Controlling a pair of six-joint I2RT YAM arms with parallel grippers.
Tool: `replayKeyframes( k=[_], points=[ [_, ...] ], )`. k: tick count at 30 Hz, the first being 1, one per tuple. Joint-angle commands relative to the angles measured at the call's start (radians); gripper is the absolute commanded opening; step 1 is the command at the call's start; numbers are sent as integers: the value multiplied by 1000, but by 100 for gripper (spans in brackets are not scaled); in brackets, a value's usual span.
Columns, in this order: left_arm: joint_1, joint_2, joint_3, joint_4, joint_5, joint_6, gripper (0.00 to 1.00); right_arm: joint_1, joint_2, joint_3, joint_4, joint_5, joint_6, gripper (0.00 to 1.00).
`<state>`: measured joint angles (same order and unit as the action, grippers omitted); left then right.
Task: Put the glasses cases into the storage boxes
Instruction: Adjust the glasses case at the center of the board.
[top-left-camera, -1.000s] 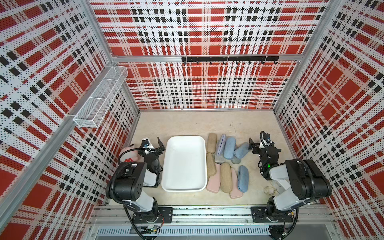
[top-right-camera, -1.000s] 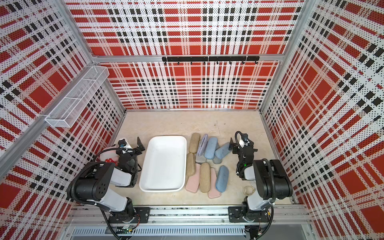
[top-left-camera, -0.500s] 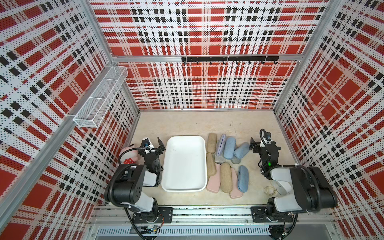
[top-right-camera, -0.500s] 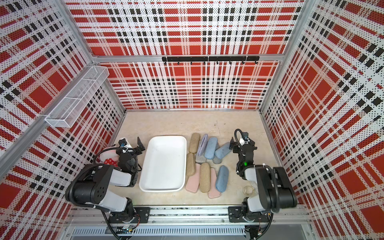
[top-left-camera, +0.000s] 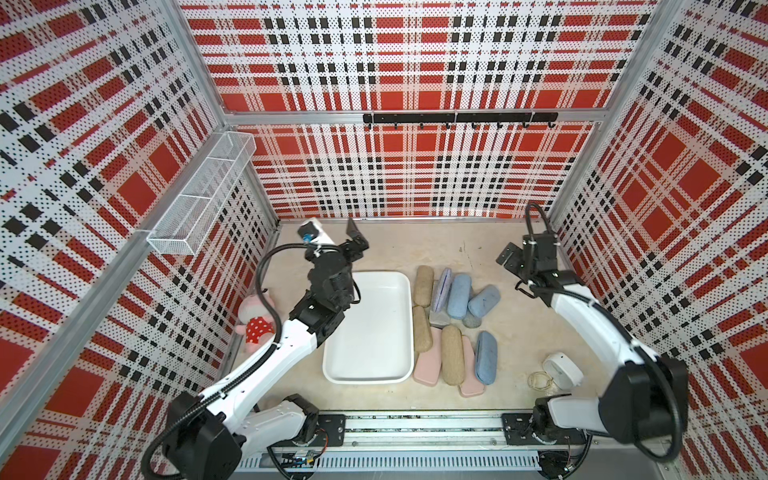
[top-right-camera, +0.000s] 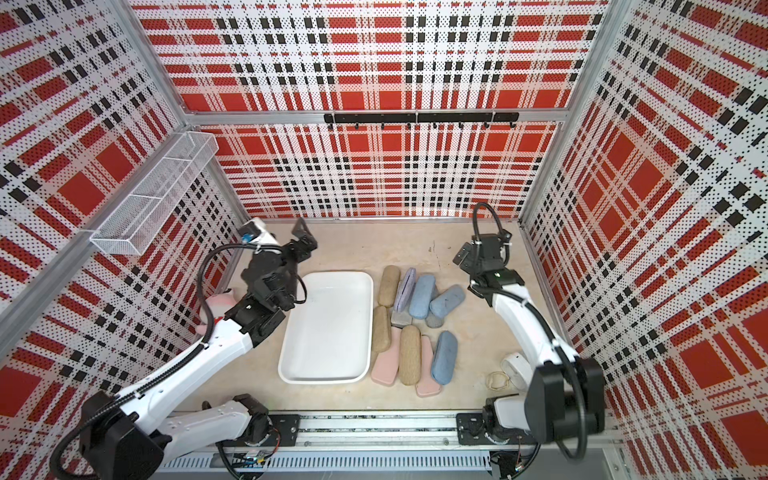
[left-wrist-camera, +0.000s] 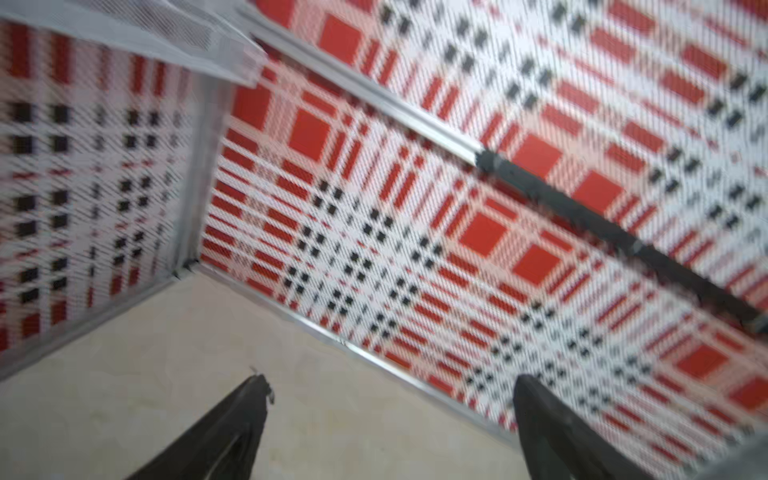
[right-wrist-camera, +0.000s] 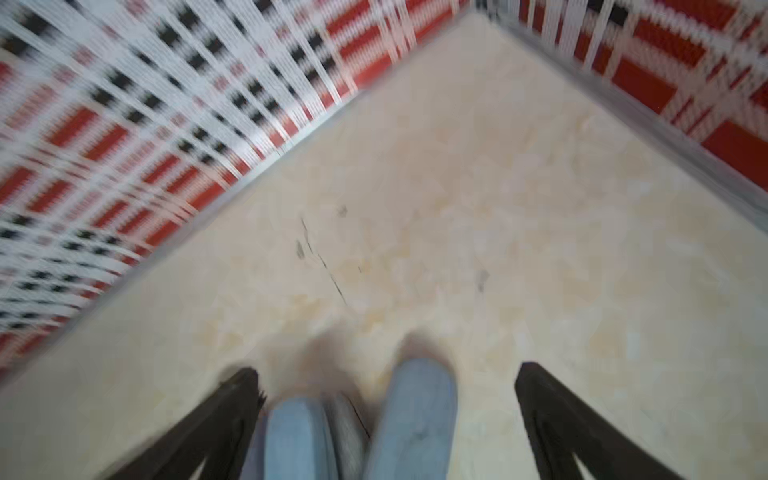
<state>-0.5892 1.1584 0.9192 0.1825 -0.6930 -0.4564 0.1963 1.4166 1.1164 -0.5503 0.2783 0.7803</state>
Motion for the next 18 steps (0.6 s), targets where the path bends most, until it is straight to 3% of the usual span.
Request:
replayKeyframes(
  k=[1, 4, 8, 12, 15, 18],
  points=[
    [-44, 34, -9, -310, 139, -115, 92, 69, 20, 49, -352, 46, 74, 100],
    [-48, 31, -28, -369, 188, -151, 92, 91, 24, 36, -327, -13, 93, 100],
    [-17, 14, -62, -407, 215, -162, 92, 88, 80, 37, -241, -53, 130, 92],
    [111, 3, -88, -439, 301, -197, 92, 82, 192, 89, -197, -100, 152, 89],
    [220, -14, -112, -440, 397, -215, 100, 72, 235, 86, -145, -146, 160, 89],
    [244, -32, -129, -434, 405, -203, 99, 67, 269, 90, -155, -158, 178, 92]
  ],
)
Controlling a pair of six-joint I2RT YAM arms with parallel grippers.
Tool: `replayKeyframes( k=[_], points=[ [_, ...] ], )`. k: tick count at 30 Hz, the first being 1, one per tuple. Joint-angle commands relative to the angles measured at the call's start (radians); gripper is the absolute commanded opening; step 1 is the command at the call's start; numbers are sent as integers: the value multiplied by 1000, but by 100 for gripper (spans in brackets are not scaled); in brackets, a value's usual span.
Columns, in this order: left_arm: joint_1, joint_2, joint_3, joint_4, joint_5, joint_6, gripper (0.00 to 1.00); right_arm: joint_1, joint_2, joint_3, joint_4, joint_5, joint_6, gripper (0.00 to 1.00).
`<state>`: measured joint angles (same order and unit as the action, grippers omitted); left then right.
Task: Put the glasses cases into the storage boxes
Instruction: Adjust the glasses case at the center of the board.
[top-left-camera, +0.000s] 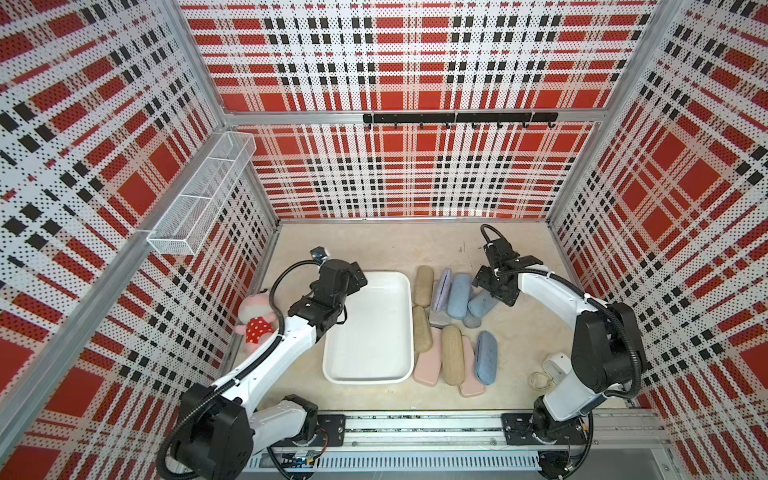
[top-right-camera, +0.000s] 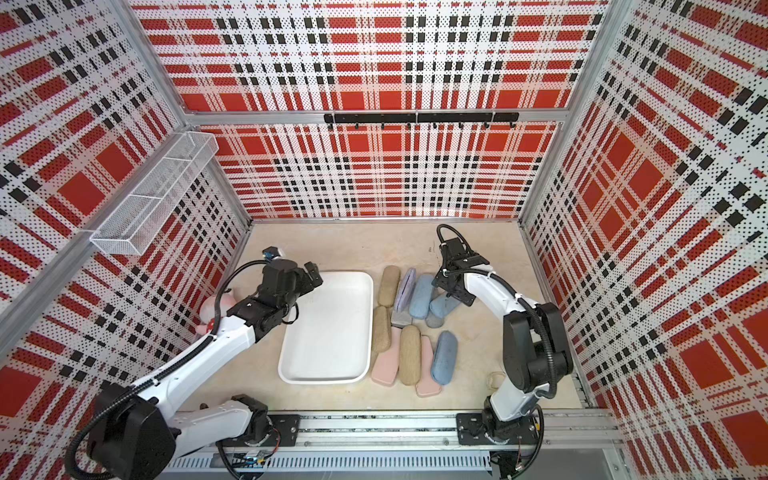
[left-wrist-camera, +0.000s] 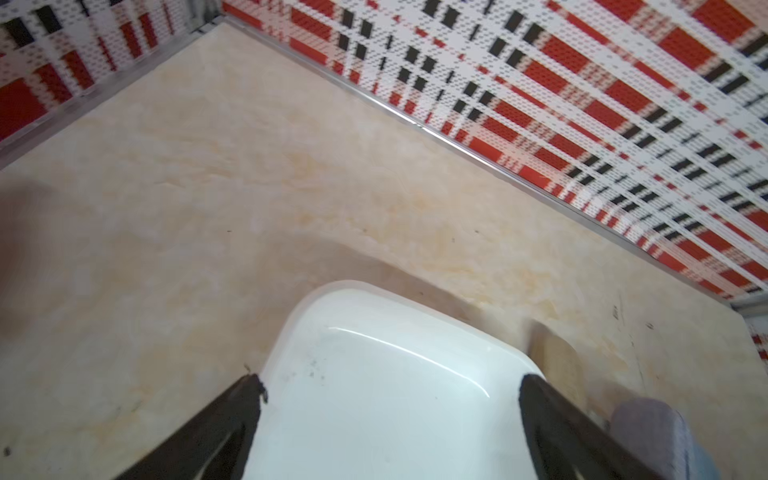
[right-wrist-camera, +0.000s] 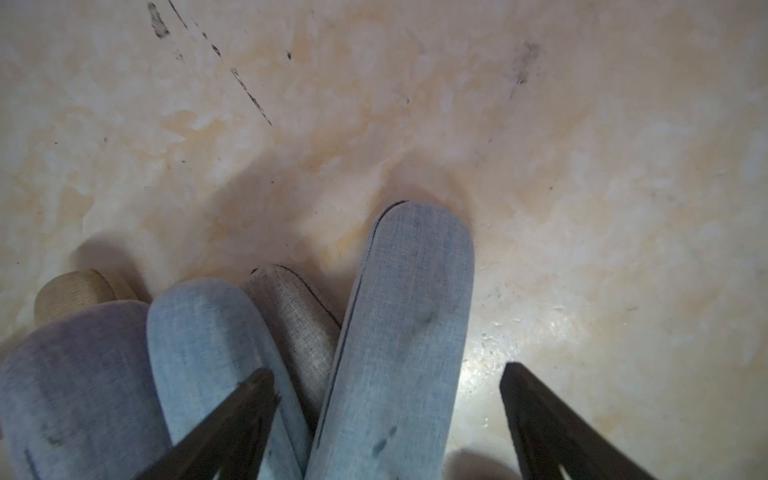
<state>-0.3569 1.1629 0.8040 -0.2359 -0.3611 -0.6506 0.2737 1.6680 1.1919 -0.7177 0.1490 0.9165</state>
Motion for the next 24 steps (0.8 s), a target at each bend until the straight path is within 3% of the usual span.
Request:
replayKeyframes(
  k=[1, 7, 12, 16, 24],
  points=[
    [13, -36, -15, -16, 71, -4, 98, -10, 22, 11, 13, -33, 46, 93],
    [39, -13, -16, -23, 30, 17, 98, -20, 11, -71, 89, -73, 66, 93],
    [141, 4, -29, -17, 99, 27, 98, -60, -20, -191, 223, -164, 90, 92],
    [169, 13, -41, -6, 105, 46, 98, -82, -43, -237, 287, -208, 84, 91],
    [177, 36, -60, 7, 125, 37, 98, -110, -47, -269, 316, -226, 71, 78]
  ],
)
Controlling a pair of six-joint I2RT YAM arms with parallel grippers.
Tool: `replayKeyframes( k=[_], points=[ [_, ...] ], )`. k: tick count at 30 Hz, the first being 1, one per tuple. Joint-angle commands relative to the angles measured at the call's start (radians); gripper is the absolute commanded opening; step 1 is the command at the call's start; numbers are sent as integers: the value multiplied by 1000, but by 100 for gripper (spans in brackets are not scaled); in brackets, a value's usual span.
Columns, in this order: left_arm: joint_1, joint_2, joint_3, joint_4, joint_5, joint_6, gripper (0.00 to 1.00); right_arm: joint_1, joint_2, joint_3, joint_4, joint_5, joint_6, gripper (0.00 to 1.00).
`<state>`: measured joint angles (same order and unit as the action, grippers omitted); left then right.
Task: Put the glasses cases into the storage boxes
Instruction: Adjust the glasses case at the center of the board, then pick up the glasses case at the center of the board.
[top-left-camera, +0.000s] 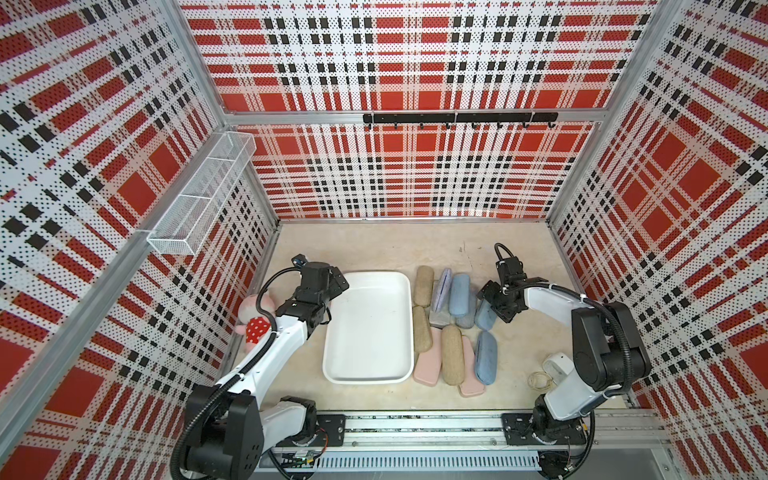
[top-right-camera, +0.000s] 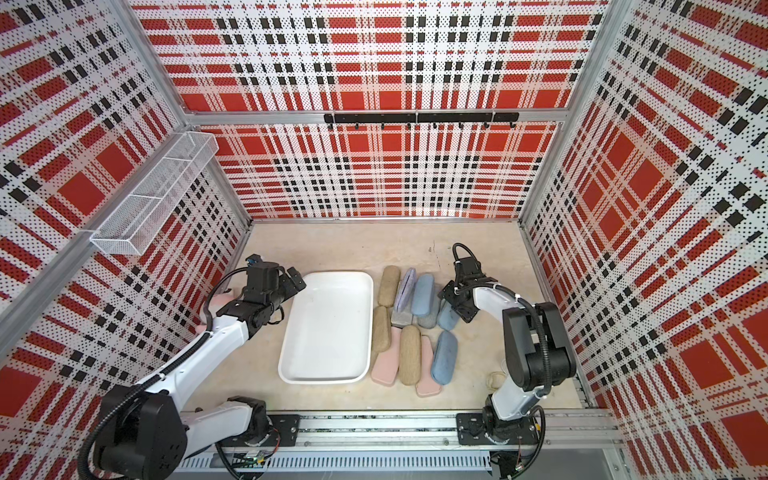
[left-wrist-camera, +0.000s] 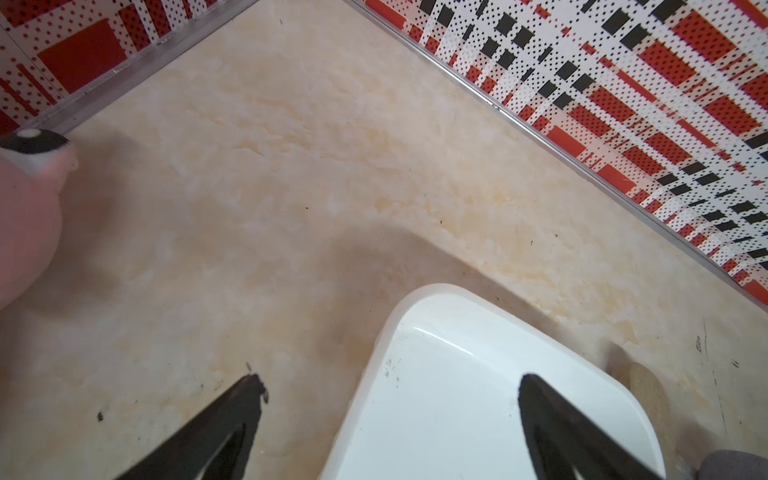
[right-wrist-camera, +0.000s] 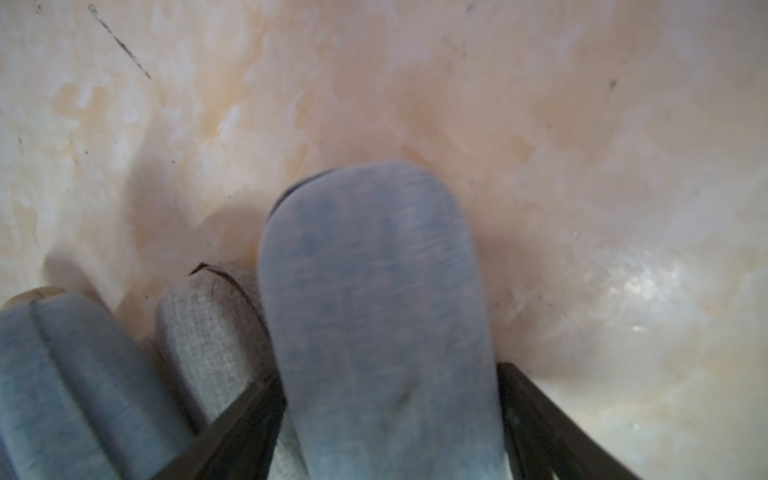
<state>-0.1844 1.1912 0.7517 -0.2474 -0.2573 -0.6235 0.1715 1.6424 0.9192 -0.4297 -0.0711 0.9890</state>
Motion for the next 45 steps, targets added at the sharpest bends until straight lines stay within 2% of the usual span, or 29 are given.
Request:
replayKeyframes(
  k=[1, 4, 6, 10, 15, 19, 24, 29, 33, 37, 41, 45],
  points=[
    [5, 8, -10, 19, 20, 9, 98, -7, -18, 11, 20, -1, -11, 77],
    [8, 13, -17, 22, 19, 4, 98, -7, -13, 22, 0, 22, -38, 70],
    [17, 19, -24, 22, 28, -5, 98, -7, 4, 39, -28, 35, -75, 69],
    [45, 21, -36, 26, 73, -25, 97, 7, 84, 138, -163, 87, -176, 74],
    [58, 12, -51, 36, 84, -38, 97, 43, 152, 231, -281, 186, -214, 75],
    [78, 25, -73, 43, 116, -57, 97, 64, 173, 254, -295, 205, -221, 73],
    [93, 30, -99, 69, 160, -71, 96, 83, 204, 259, -304, 216, -236, 77],
    [121, 45, -120, 95, 201, -79, 95, 83, 186, 218, -276, 223, -237, 69],
    [123, 54, -124, 109, 214, -77, 95, 83, 145, 197, -266, 234, -249, 57],
    [122, 67, -130, 126, 236, -76, 94, 94, 82, 210, -307, 265, -265, 54],
    [119, 71, -134, 141, 259, -76, 92, 155, 4, 294, -395, 313, -282, 54],
    [99, 69, -132, 151, 274, -76, 90, 277, -25, 461, -492, 361, -281, 54]
  ],
)
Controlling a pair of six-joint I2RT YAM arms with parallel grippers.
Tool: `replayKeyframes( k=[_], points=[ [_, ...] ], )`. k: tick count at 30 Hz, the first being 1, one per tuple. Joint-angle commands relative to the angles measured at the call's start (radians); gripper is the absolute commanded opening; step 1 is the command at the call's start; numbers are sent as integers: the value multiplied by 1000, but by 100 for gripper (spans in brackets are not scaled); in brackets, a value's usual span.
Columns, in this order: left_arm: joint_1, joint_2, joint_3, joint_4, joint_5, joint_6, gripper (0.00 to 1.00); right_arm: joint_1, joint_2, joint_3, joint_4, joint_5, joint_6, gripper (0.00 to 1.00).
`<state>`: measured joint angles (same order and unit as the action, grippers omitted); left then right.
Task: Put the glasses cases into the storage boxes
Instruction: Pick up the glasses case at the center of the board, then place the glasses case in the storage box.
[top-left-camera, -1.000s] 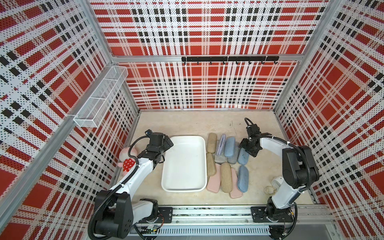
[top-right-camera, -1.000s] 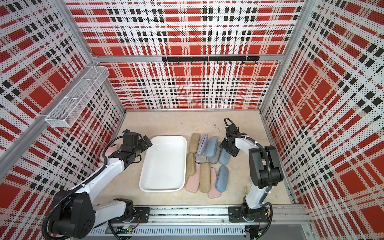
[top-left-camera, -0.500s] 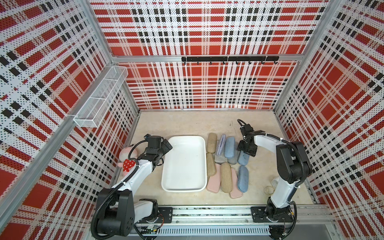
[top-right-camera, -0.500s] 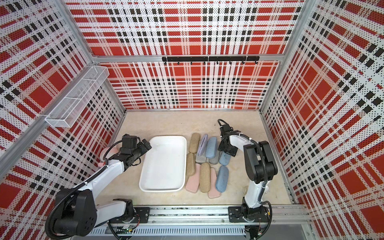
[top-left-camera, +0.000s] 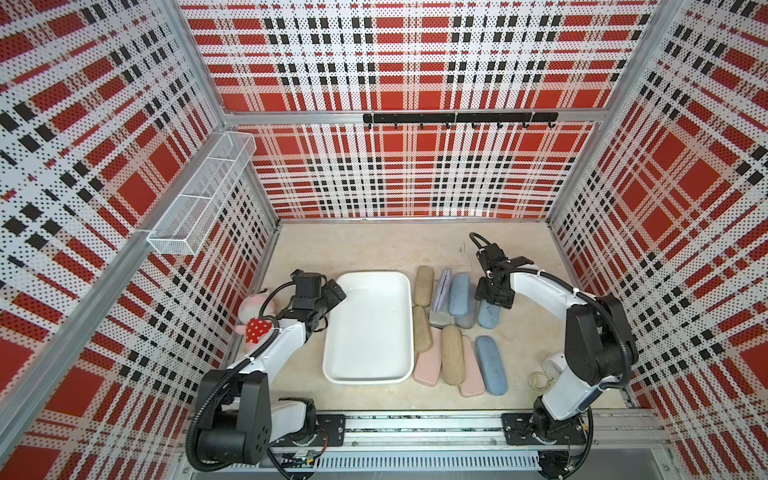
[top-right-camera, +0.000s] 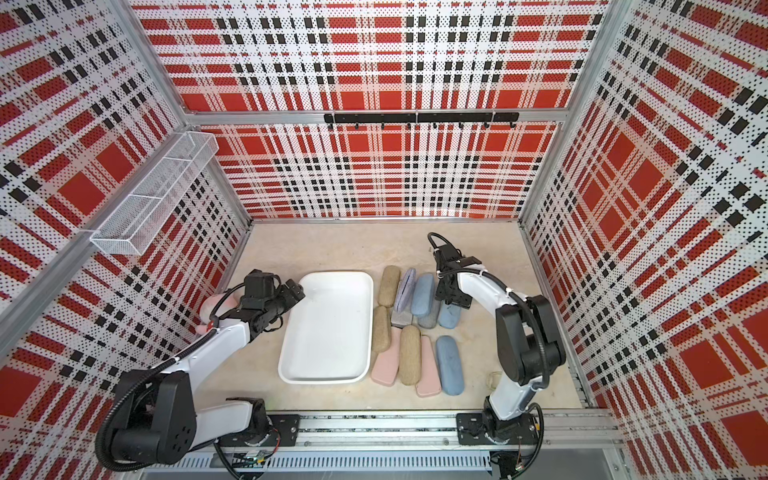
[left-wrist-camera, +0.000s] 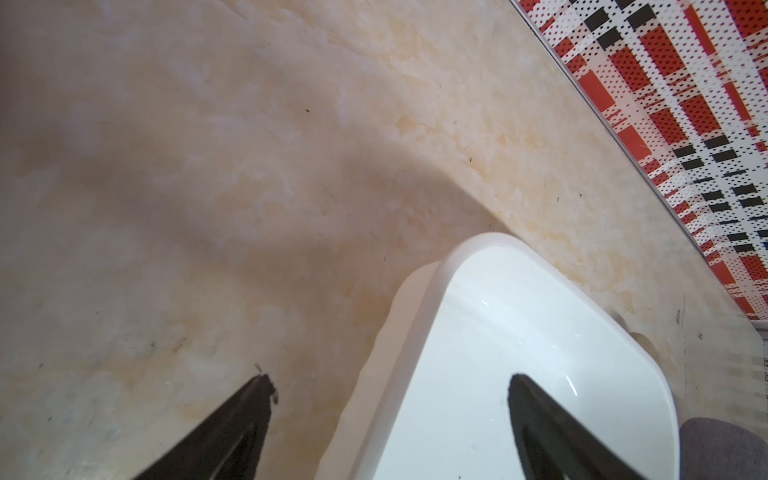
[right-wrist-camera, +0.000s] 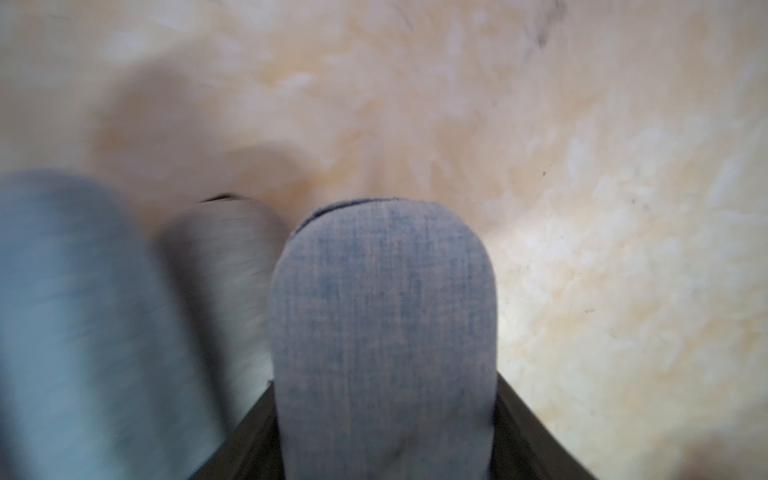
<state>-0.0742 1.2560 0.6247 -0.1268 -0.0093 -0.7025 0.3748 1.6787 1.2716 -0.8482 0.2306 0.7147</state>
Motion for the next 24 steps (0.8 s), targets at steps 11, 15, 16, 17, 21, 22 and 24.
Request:
replayKeyframes(
  k=[11, 15, 16, 17, 21, 22, 24],
  points=[
    [-56, -9, -8, 28, 16, 0, 86, 455, 252, 615, -88, 67, 71, 54],
    [-47, -22, -5, 14, 8, 1, 86, 506, 414, 788, -104, 73, 99, 54],
    [-44, -24, -6, 12, 9, 3, 85, 510, 445, 813, -102, 69, 106, 55],
    [-43, -25, -8, 11, 11, 3, 85, 511, 469, 829, -97, 63, 113, 55],
    [-42, -27, -17, 11, 19, 8, 84, 513, 542, 862, -90, 33, 134, 55],
    [-41, -25, -18, 12, 19, 8, 84, 513, 553, 861, -86, 21, 137, 55],
    [-39, -26, -23, 13, 17, 10, 84, 516, 572, 855, -84, 15, 145, 56]
  ],
)
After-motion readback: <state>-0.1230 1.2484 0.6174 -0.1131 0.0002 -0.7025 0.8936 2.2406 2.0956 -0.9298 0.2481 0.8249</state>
